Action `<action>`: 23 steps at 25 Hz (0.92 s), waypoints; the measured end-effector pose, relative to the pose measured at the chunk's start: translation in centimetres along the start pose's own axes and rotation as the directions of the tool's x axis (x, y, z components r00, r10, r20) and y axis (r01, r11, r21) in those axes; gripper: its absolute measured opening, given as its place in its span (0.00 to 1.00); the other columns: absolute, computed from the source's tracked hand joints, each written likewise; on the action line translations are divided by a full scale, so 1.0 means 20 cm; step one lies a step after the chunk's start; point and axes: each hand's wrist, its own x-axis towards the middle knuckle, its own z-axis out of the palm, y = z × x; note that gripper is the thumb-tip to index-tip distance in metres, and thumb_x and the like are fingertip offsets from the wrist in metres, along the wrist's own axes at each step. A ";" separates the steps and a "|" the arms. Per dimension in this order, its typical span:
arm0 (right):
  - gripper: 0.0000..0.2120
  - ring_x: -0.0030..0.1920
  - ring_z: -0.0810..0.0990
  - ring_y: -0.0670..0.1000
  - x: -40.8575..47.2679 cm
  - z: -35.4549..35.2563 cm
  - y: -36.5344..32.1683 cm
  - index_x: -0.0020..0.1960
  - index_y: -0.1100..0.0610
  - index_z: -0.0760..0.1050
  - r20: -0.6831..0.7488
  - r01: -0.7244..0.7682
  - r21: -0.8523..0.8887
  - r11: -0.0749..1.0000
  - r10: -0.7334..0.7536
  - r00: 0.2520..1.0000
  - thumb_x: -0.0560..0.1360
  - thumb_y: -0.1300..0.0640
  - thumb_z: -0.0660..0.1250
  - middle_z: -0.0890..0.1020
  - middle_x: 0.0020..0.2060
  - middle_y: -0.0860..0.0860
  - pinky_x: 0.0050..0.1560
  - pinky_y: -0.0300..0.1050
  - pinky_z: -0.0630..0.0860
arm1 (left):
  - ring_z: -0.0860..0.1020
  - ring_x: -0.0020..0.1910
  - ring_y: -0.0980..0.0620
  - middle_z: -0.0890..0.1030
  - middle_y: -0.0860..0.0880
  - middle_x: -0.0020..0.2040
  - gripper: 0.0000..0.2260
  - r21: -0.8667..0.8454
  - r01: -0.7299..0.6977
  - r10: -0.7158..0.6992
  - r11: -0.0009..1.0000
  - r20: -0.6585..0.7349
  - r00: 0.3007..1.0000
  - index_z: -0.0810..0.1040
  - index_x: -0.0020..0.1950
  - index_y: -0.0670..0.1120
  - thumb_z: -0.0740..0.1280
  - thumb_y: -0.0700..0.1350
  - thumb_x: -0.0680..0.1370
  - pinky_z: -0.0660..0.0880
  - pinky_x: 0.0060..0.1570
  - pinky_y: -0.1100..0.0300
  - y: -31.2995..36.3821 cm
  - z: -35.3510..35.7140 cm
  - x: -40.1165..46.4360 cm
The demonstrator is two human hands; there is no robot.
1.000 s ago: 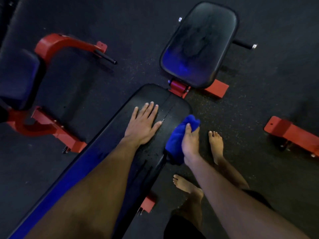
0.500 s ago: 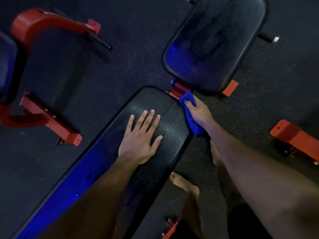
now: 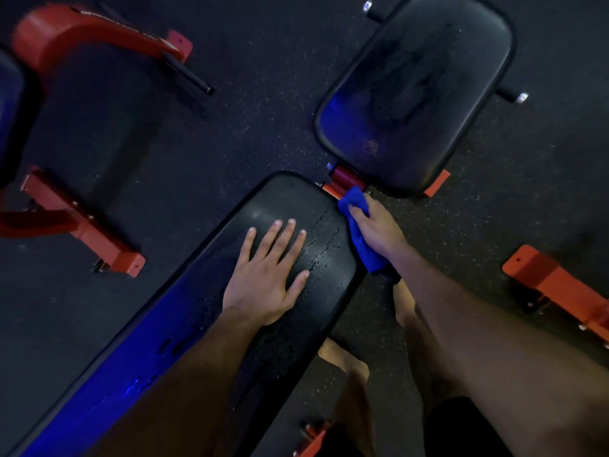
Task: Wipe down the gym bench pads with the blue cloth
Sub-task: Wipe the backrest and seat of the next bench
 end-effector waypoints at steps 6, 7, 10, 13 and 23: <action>0.13 0.57 0.76 0.47 -0.05 -0.06 -0.19 0.66 0.50 0.72 -0.160 0.240 0.021 0.971 -0.233 0.959 0.83 0.51 0.59 0.77 0.56 0.47 0.58 0.41 0.69 | 0.49 0.83 0.50 0.53 0.49 0.84 0.30 -0.010 0.003 -0.003 1.000 0.002 1.000 0.55 0.84 0.50 0.48 0.62 0.84 0.48 0.80 0.39 -0.01 0.00 -0.01; 0.12 0.58 0.76 0.45 -0.09 -0.09 -0.24 0.65 0.47 0.72 -0.202 0.269 0.089 0.959 -0.247 0.948 0.83 0.50 0.59 0.78 0.57 0.46 0.59 0.39 0.69 | 0.49 0.83 0.50 0.53 0.49 0.84 0.30 -0.015 0.005 -0.005 1.000 -0.002 1.000 0.55 0.84 0.50 0.48 0.62 0.84 0.49 0.80 0.39 -0.01 0.00 -0.01; 0.09 0.57 0.78 0.38 -0.26 -0.20 -0.30 0.62 0.41 0.72 -0.204 0.314 0.204 0.927 -0.274 0.940 0.84 0.50 0.59 0.81 0.55 0.40 0.57 0.32 0.70 | 0.50 0.83 0.50 0.53 0.50 0.84 0.31 -0.023 -0.001 0.001 1.000 -0.006 1.000 0.54 0.84 0.50 0.48 0.64 0.84 0.49 0.80 0.39 0.00 -0.01 -0.02; 0.10 0.57 0.77 0.34 -0.47 -0.29 -0.31 0.60 0.38 0.72 -0.177 0.310 0.192 0.931 -0.277 0.944 0.84 0.51 0.59 0.80 0.55 0.37 0.56 0.27 0.69 | 0.48 0.83 0.51 0.51 0.50 0.84 0.34 -0.058 -0.007 0.010 0.998 0.050 0.999 0.53 0.84 0.51 0.46 0.68 0.83 0.46 0.80 0.41 -0.01 -0.03 -0.03; 0.08 0.51 0.79 0.37 -1.39 -0.44 -0.64 0.60 0.50 0.75 -0.114 0.426 0.084 0.901 -0.416 0.902 0.83 0.56 0.61 0.82 0.52 0.46 0.51 0.28 0.71 | 0.47 0.83 0.53 0.49 0.50 0.84 0.31 -0.321 0.088 -0.131 0.943 -0.117 0.984 0.48 0.85 0.50 0.52 0.61 0.85 0.37 0.79 0.56 0.08 -0.68 -0.73</action>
